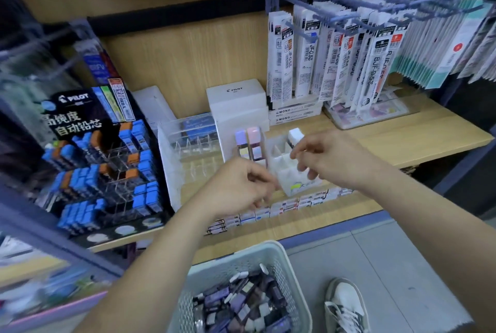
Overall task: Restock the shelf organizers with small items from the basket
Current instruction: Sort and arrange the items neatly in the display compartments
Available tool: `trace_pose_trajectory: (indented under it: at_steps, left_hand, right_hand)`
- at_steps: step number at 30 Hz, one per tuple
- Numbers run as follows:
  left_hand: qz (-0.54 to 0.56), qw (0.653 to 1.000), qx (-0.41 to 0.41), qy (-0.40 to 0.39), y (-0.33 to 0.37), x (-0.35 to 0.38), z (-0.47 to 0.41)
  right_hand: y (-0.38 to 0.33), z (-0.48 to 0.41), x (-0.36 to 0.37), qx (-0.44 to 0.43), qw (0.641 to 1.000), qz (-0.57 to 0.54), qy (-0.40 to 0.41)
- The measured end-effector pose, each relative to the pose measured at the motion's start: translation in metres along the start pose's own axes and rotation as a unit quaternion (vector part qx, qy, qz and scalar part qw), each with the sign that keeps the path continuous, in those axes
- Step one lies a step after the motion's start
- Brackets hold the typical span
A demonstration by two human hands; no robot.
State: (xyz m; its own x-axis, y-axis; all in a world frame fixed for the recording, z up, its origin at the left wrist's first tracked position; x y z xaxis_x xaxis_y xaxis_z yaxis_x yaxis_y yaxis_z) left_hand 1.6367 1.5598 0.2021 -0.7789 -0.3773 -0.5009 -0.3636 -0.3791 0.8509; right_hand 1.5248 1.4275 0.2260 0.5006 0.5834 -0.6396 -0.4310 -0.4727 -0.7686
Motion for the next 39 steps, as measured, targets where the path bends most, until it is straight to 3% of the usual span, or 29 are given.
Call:
trace_pose_trajectory:
  at_steps: [4,8,10,14,20,29,34,36,39]
  left_hand:
    - [-0.045,0.993,-0.085,-0.075,-0.061,0.008,0.034]
    - [-0.068,0.977,-0.194,-0.048,-0.158,0.017,0.058]
    - [-0.086,0.968,-0.234,-0.017,-0.209,0.027,0.07]
    - [-0.138,0.955,-0.261,-0.032,-0.28,0.064,0.084]
    - [-0.21,0.94,-0.244,-0.112,-0.329,0.105,0.096]
    - [-0.244,0.927,-0.254,-0.132,-0.374,0.136,0.093]
    - [-0.185,0.954,-0.23,-0.047,-0.367,0.133,0.087]
    - [-0.143,0.952,-0.267,-0.033,-0.369,0.127,0.086]
    - [-0.052,0.944,-0.326,0.0,-0.373,0.123,0.087]
  right_hand:
    - [0.001,0.028,0.064,-0.003,0.978,0.083,-0.19]
    - [0.03,0.045,0.128,0.065,0.954,0.082,-0.281]
    - [0.053,0.049,0.158,0.142,0.95,0.017,-0.277]
    - [0.116,0.07,0.223,0.295,0.928,-0.076,-0.214]
    - [0.182,0.088,0.292,0.364,0.912,-0.026,-0.188]
    - [0.223,0.098,0.346,0.332,0.909,0.075,-0.24]
    - [0.221,0.099,0.37,0.291,0.933,-0.032,-0.211]
    - [0.214,0.101,0.372,0.348,0.905,-0.116,-0.215]
    - [0.206,0.109,0.373,0.447,0.814,-0.281,-0.241]
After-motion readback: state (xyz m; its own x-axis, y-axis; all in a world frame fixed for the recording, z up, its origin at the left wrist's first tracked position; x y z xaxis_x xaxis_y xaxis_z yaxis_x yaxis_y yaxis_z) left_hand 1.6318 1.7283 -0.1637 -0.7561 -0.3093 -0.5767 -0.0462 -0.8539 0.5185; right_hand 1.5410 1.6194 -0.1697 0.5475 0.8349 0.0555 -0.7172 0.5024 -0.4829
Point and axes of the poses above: each hand's wrist, its own z-axis away from the middle knuckle, its own x-axis out of the palm, y = z × x, the point moved 4 cm from there along -z, towards the middle knuckle, and after that the axes turned 6 degrees about y, right-handed, at the moved point
